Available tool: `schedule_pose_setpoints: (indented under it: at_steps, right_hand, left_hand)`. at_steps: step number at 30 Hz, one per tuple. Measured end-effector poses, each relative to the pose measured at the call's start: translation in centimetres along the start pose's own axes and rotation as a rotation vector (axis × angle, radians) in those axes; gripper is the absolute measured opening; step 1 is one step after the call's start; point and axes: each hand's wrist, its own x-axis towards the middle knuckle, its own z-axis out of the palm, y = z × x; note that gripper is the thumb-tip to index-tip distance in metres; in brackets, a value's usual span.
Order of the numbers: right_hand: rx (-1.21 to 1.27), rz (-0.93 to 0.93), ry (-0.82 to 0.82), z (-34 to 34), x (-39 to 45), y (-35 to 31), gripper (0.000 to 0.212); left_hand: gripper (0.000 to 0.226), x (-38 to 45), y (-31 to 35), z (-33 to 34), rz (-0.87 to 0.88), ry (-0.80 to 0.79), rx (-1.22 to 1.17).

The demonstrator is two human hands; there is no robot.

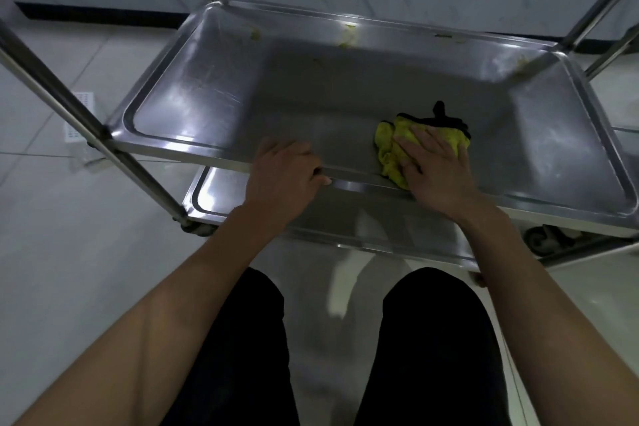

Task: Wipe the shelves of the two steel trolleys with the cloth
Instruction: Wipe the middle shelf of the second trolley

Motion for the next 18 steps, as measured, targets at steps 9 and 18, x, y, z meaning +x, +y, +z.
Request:
schedule_pose_setpoints:
  at_steps: [9, 18]
  right_hand:
    - [-0.042, 0.037, -0.025, 0.3, -0.2, -0.7, 0.049]
    - [-0.035, 0.065, -0.025, 0.4, 0.5, -1.3, 0.050]
  left_hand:
    - [0.022, -2.4, -0.4, 1.4, 0.076, 0.157, 0.003]
    - [0.071, -5.5, -11.7, 0.6, -0.148, -0.038, 0.240]
